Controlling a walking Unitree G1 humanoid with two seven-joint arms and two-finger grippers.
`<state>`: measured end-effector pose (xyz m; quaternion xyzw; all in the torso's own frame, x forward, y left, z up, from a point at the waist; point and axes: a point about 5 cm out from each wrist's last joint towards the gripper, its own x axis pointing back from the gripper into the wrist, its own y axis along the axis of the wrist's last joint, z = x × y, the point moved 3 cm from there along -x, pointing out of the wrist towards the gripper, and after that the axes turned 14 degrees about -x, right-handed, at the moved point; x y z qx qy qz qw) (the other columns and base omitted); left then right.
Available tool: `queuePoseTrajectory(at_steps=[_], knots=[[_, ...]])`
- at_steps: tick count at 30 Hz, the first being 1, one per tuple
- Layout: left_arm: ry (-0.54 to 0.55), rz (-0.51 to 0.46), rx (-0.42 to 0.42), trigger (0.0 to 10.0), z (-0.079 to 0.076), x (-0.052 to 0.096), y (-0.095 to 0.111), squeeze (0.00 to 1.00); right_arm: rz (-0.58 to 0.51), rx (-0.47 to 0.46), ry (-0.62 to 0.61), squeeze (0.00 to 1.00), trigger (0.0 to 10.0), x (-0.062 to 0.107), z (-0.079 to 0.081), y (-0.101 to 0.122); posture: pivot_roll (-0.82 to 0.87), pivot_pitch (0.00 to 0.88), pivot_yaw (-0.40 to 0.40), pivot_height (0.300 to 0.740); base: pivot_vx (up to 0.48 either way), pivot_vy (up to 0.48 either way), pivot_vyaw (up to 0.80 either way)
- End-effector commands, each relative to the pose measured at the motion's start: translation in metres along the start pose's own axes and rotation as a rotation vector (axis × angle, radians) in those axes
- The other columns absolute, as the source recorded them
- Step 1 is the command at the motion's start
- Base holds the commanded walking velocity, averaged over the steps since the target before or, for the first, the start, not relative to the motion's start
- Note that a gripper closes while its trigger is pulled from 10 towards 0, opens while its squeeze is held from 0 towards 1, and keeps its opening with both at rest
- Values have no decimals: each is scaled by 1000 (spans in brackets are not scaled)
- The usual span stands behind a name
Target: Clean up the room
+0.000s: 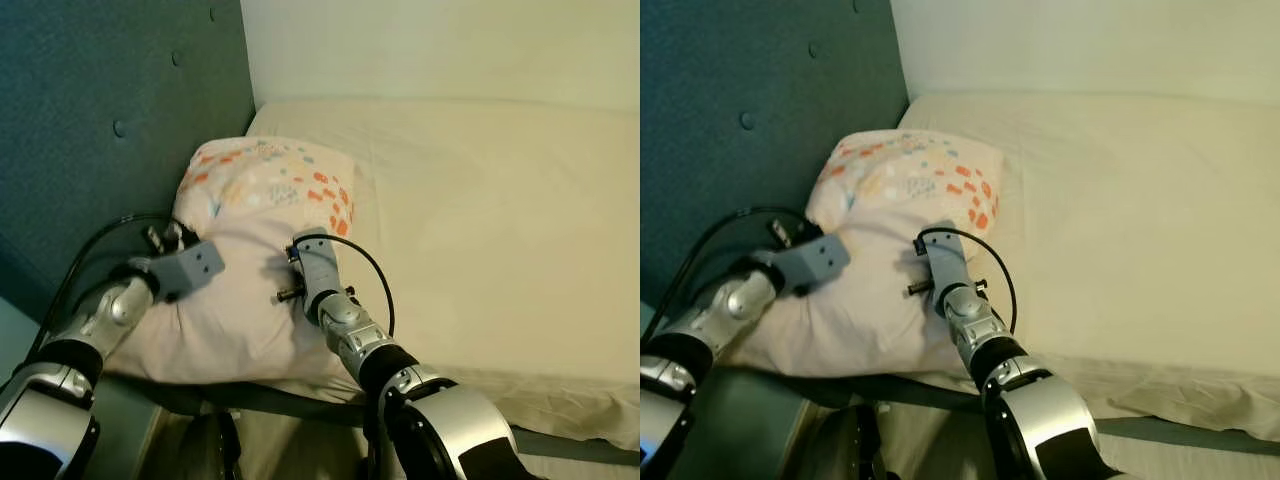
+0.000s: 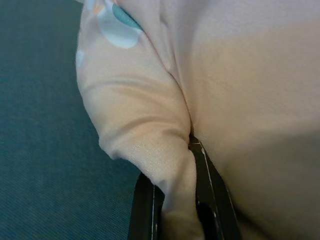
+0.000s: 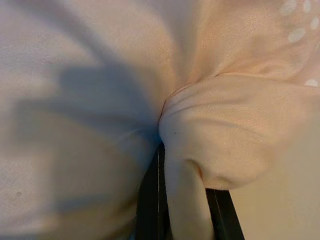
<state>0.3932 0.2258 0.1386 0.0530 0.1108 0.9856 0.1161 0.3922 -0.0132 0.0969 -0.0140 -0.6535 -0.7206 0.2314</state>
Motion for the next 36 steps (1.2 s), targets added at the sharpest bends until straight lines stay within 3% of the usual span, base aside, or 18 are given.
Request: queuePoseTrajectory(at_steps=[1,2,3,8,9,10,11,12,14,17,18,19,21,22,25,29,32,36], knots=[[-40,11,56,10000,-12,5,-4,322,12,-41,17,831,10000,1,5,-7,23,263,-26,586,0,0,0],[-40,11,56,10000,-12,5,-4,322,12,-41,17,831,10000,1,5,-7,23,263,-26,586,0,0,0],[-33,1,97,10000,-14,5,-1,1000,6,-68,12,1000,10000,1,3,-7,19,263,-30,586,0,0,0],[16,-39,105,10000,-12,2,8,1000,-34,-90,-11,1000,10000,1,0,-1,4,256,-32,586,0,0,0],[55,-50,95,10000,-8,-1,13,886,-58,-70,-52,1000,10000,1,-3,3,2,254,-33,586,0,0,0],[55,-50,95,10000,-8,-1,13,886,-58,-70,-52,1000,10000,1,-3,3,2,254,-33,586,0,0,0],[73,-53,96,10000,-5,-2,15,353,-74,-28,-90,1000,10000,1,-6,6,1,253,-33,586,0,0,0],[117,-55,109,10000,6,-5,16,0,-107,29,-154,0,10000,2,-12,12,-4,248,-33,586,0,0,0],[117,-55,109,10000,6,-5,16,0,-107,29,-154,0,10000,2,-12,12,-4,248,-33,586,0,0,0],[167,-58,137,10000,21,-6,15,0,-156,30,-218,0,10000,3,-19,21,-7,246,-32,586,0,0,0],[202,-55,193,10000,34,-5,10,0,-217,21,-254,0,10000,5,-25,31,-11,242,-27,586,0,0,0],[202,-55,193,10000,34,-5,10,0,-217,21,-254,0,10000,5,-25,31,-11,242,-27,586,0,0,0],[184,-79,333,10000,51,-1,1,0,-364,2,-290,0,10000,13,-39,54,-27,235,-8,586,0,0,0],[184,-79,333,10000,51,-1,1,0,-364,2,-290,0,10000,13,-39,54,-27,235,-8,586,0,0,0],[172,-88,375,10000,63,3,-8,0,-511,-15,-309,0,10000,42,-61,65,-40,228,6,586,0,0,0],[256,-17,382,10000,75,-1,-13,0,-546,6,-342,0,10000,60,-75,60,-52,230,14,586,0,0,0],[225,78,373,10000,60,-17,-4,0,-539,33,-395,0,10000,75,-95,48,-71,235,24,586,0,0,0],[149,117,333,10000,38,-23,4,0,-546,11,-409,0,10000,78,-99,49,-96,243,38,586,0,0,0]])
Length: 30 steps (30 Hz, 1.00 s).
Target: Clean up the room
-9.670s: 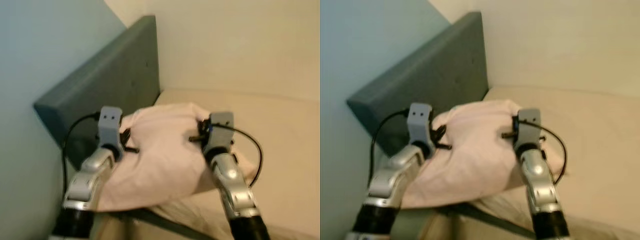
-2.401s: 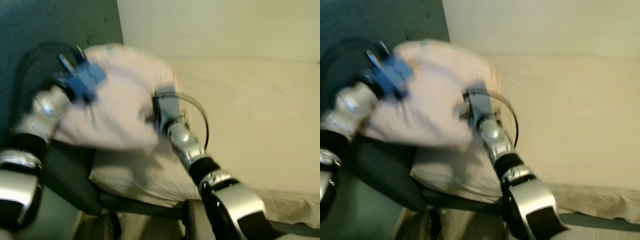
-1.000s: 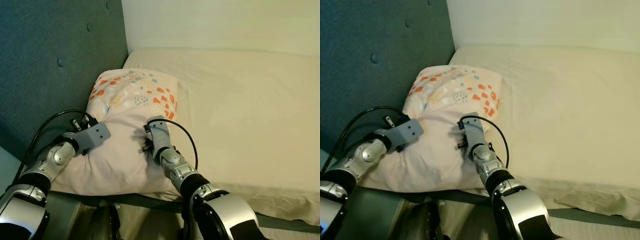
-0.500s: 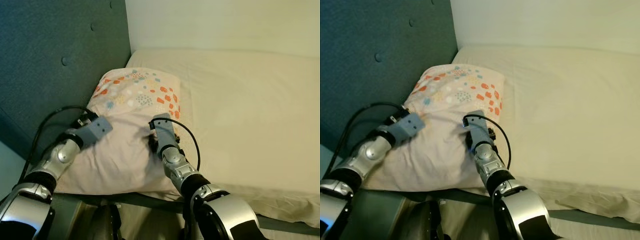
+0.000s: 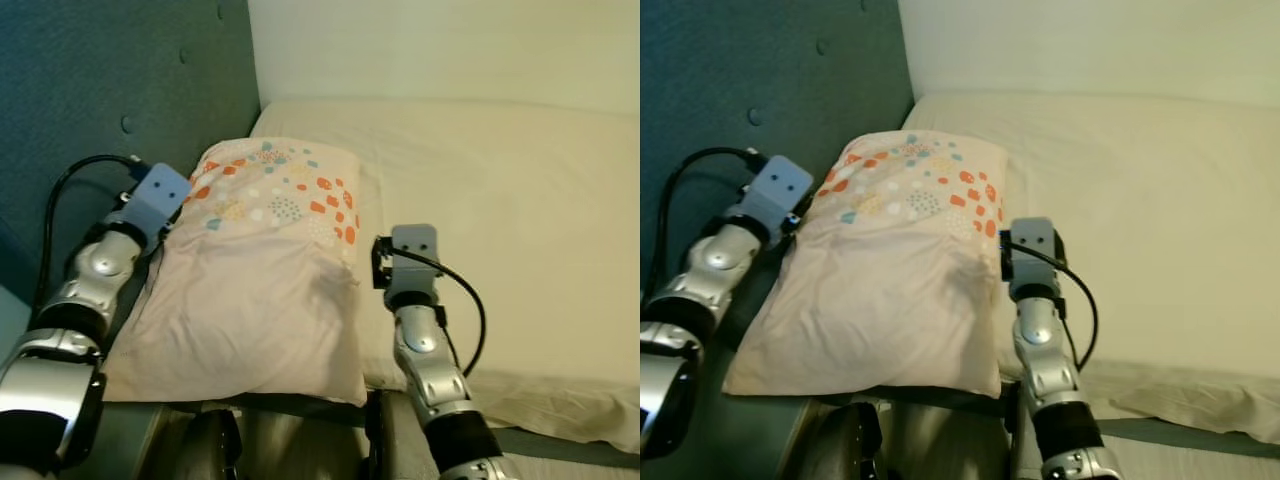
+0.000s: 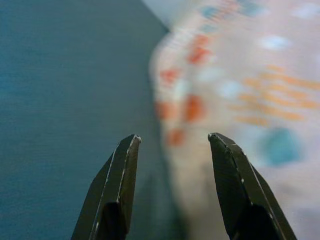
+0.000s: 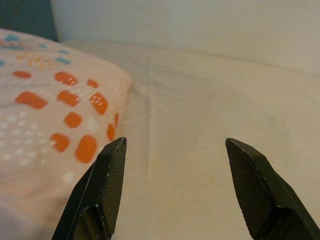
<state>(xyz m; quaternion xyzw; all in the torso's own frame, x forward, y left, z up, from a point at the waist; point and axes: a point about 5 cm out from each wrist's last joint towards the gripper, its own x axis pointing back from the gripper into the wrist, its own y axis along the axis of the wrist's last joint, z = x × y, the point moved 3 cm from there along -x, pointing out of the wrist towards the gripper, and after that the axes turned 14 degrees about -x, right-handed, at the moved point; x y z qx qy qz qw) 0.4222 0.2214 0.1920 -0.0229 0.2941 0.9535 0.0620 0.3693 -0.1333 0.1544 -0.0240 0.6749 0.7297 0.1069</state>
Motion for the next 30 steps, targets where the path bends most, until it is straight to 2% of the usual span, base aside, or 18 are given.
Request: queuePoseTrajectory(at_steps=[1,2,3,4,6,7,9,10,11,12,14,15,18,22,25,27,28,30], knots=[[-83,92,-68,10000,-29,5,-13,0,4,-18,-10,0,10000,2,-2,4,-102,243,40,586,0,0,0],[-83,92,-68,10000,-29,5,-13,0,4,-18,-10,0,10000,2,-2,4,-102,243,40,586,0,0,0],[-117,106,-94,10000,-40,6,-13,0,-3,-25,-9,0,10000,3,-3,8,-117,247,48,586,0,0,0],[-117,106,-94,10000,-40,6,-13,0,-3,-25,-9,0,10000,3,-3,8,-117,247,48,586,0,0,0],[-234,119,-144,10000,-72,11,-12,0,-9,-29,1,0,10000,6,-3,14,-123,250,53,586,0,0,0],[-234,119,-144,10000,-72,11,-12,0,-9,-29,1,0,10000,6,-3,14,-123,250,53,586,0,0,0],[-343,134,-192,10000,-99,22,-18,0,-7,-26,13,0,10000,9,-2,17,-131,255,58,586,0,0,0],[-343,134,-192,10000,-99,22,-18,0,-7,-26,13,0,10000,9,-2,17,-131,255,58,586,0,0,0],[-412,129,-196,10000,-114,29,-19,0,-1,-26,17,0,10000,11,-2,18,-141,260,62,586,0,0,0],[-412,129,-196,10000,-114,29,-19,0,-1,-26,17,0,10000,11,-2,18,-141,260,62,586,0,0,0],[-589,164,-199,10000,-151,51,-29,0,6,-36,31,0,10000,14,0,22,-150,273,64,586,0,0,0],[-589,164,-199,10000,-151,51,-29,0,6,-36,31,0,10000,14,0,22,-150,273,64,586,0,0,0],[-685,209,-195,10000,-173,69,-37,0,14,-41,45,0,10000,16,1,24,-164,285,63,586,0,0,0],[-672,214,-172,10000,-176,69,-35,0,26,-43,51,0,10000,17,1,25,-165,286,57,586,0,0,0],[-552,170,-50,10000,-161,51,-17,0,58,-92,75,0,10000,15,6,22,-156,284,52,586,0,0,0],[-352,135,134,10000,-124,25,-2,0,140,-168,82,0,10000,7,9,10,-133,276,48,586,0,0,0],[-352,135,134,10000,-124,25,-2,0,140,-168,82,0,10000,7,9,10,-133,276,48,586,0,0,0],[-226,90,249,10000,-93,12,7,0,191,-204,86,0,10000,-1,10,2,-116,272,43,586,0,0,0]])
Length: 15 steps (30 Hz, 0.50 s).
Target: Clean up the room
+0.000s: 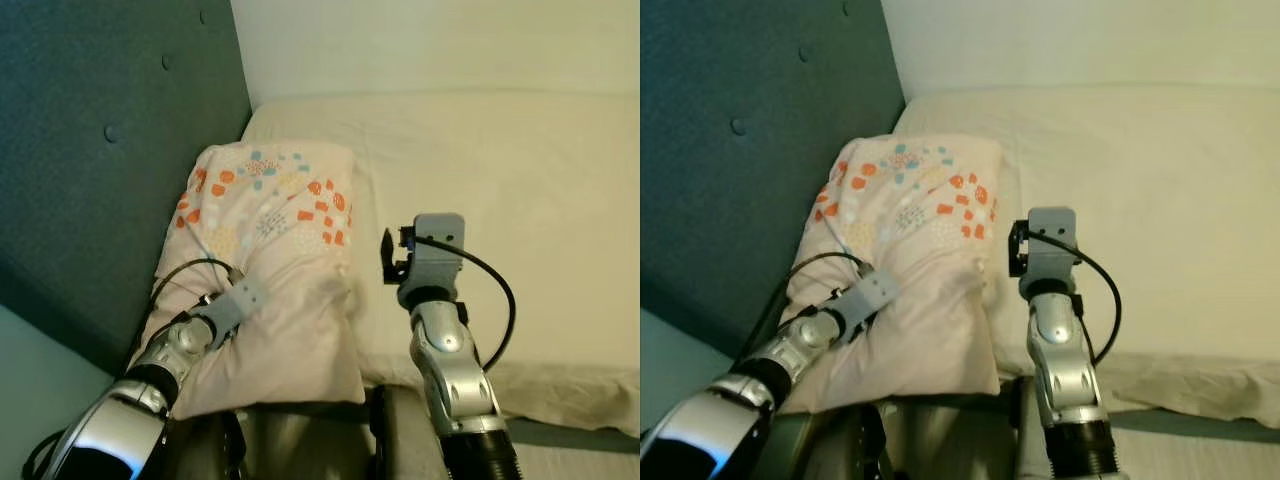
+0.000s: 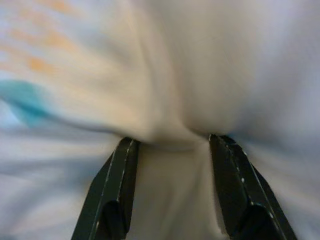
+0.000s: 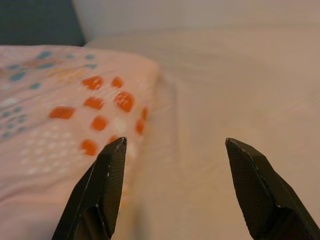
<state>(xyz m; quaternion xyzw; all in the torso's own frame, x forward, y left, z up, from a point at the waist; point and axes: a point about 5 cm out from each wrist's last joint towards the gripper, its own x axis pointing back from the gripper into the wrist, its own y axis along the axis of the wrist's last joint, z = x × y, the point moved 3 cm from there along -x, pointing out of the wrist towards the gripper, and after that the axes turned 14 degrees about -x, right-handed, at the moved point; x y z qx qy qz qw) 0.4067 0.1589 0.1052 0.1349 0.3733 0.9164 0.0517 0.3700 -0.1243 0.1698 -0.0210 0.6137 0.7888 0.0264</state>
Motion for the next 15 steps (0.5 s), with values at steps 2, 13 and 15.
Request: queuePoseTrajectory(at_steps=[2,13,15], knots=[[94,-96,101,10000,31,1,12,0,78,-43,2,0,10000,-7,-3,-15,-103,266,39,586,0,0,0],[93,-141,180,10000,71,27,-16,0,322,-146,112,0,10000,-32,20,-50,-48,248,12,586,0,0,0],[85,-105,178,10000,65,33,-30,0,344,-152,122,0,10000,-34,23,-55,-41,244,7,586,0,0,0]])
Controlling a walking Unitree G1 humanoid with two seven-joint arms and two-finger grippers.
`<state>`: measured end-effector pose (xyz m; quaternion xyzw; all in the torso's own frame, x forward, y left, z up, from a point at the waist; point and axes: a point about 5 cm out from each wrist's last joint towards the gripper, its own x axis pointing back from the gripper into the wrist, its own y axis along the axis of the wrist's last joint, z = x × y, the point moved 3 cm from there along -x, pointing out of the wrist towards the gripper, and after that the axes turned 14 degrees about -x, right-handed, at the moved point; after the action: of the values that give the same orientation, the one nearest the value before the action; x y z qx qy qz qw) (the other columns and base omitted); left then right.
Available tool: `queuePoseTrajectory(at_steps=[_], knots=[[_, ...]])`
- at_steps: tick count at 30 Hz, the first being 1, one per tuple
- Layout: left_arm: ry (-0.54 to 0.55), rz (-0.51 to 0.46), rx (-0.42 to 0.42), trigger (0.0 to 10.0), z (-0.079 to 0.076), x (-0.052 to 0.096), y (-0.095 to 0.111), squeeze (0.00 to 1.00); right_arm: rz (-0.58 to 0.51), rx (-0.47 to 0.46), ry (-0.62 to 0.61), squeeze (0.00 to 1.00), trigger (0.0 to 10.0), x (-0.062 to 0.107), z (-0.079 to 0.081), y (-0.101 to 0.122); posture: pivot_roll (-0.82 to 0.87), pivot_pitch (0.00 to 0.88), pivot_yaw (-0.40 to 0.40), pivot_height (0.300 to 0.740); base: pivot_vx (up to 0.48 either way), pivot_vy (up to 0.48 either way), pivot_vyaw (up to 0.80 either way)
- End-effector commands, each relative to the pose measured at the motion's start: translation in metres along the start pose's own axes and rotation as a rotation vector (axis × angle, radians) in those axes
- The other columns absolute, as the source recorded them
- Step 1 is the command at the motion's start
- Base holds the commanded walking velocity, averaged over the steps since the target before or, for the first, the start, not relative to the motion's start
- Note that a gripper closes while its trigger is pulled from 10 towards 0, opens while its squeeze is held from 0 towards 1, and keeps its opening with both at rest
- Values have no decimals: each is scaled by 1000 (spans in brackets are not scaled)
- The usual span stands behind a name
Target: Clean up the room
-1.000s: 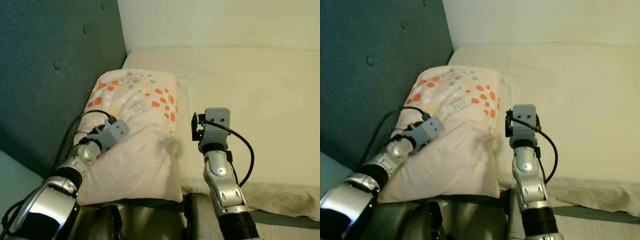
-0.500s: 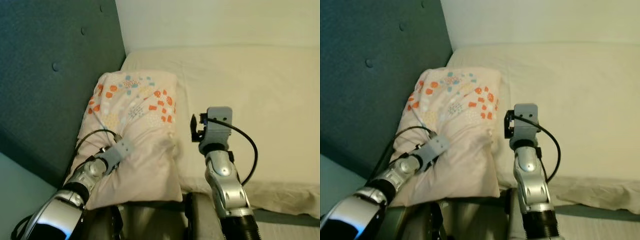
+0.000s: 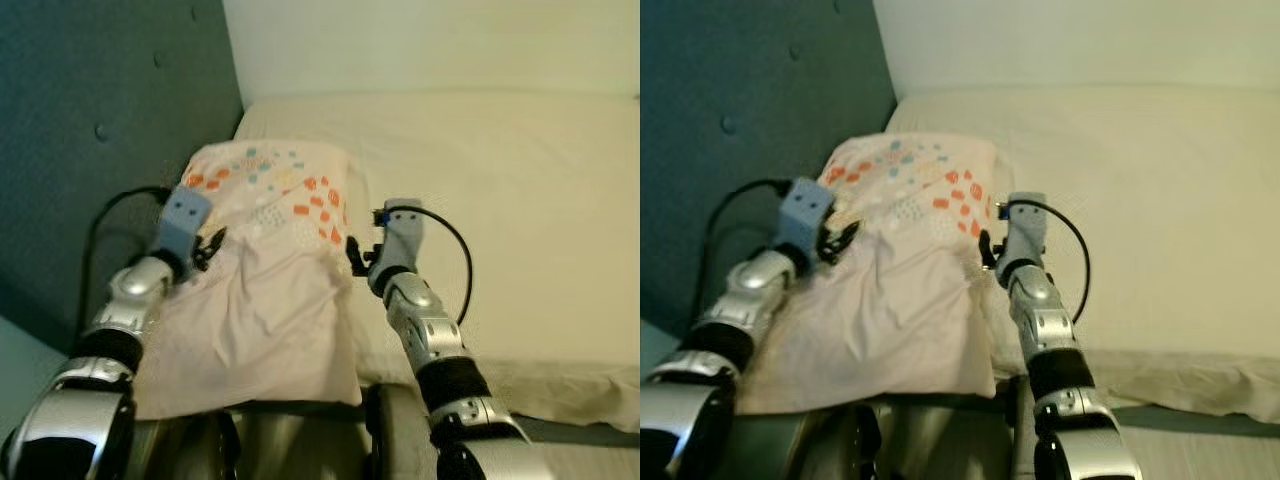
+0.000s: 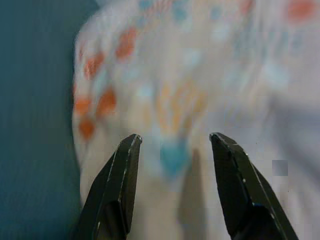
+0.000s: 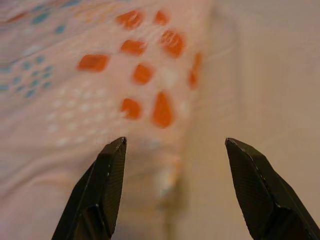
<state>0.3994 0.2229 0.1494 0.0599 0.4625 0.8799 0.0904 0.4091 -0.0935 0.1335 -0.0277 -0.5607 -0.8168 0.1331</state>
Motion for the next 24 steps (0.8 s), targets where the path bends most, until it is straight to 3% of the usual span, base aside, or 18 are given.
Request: queuePoseTrajectory(at_steps=[1,2,4,5,7,8,10,12,14,17,18,19,20,21,22,23,24], knots=[[-19,53,4,10000,-3,7,-15,0,30,-30,9,0,10000,-1,1,-10,-41,244,7,586,0,0,0],[-22,77,2,10000,-5,13,-23,0,45,-32,16,0,10000,-2,3,-13,-41,244,7,586,0,0,0],[-45,168,42,10000,-12,39,-55,0,13,-24,67,0,10000,-3,13,-3,-50,234,7,586,0,0,0],[-45,168,42,10000,-12,39,-55,0,13,-24,67,0,10000,-3,13,-3,-50,234,7,586,0,0,0],[-116,240,39,10000,-20,61,-77,0,-41,-19,111,0,10000,0,20,8,-58,231,7,586,0,0,0],[-116,240,39,10000,-20,61,-77,0,-41,-19,111,0,10000,0,20,8,-58,231,7,586,0,0,0],[-186,297,-94,10000,-25,76,-93,0,-97,-33,149,0,10000,6,21,18,-58,231,7,586,0,0,0],[-186,297,-94,10000,-25,76,-93,0,-97,-33,149,0,10000,6,21,18,-58,231,7,586,0,0,0],[-164,377,-220,10000,-24,82,-107,0,-153,-48,204,0,10000,16,26,26,-79,232,11,586,0,0,0],[-156,421,-289,10000,-23,84,-114,0,-179,-39,254,0,10000,25,31,28,-99,232,20,586,0,0,0],[-218,430,-356,10000,-27,88,-118,0,-199,-10,299,0,10000,35,34,30,-111,234,31,586,0,0,0],[-218,430,-356,10000,-27,88,-118,0,-199,-10,299,0,10000,35,34,30,-111,234,31,586,0,0,0],[-403,386,-399,10000,-45,96,-119,0,-212,14,330,0,10000,45,33,31,-109,237,39,586,0,0,0],[-403,386,-399,10000,-45,96,-119,0,-212,14,330,0,10000,45,33,31,-109,237,39,586,0,0,0],[-573,343,-404,10000,-62,107,-118,0,-218,25,351,0,10000,52,31,32,-109,237,39,586,0,0,0],[-573,343,-404,10000,-62,107,-118,0,-218,25,351,0,10000,52,31,32,-109,237,39,586,0,0,0],[-716,302,-404,10000,-80,116,-115,0,-225,29,357,0,10000,56,28,33,-112,237,40,586,0,0,0]])
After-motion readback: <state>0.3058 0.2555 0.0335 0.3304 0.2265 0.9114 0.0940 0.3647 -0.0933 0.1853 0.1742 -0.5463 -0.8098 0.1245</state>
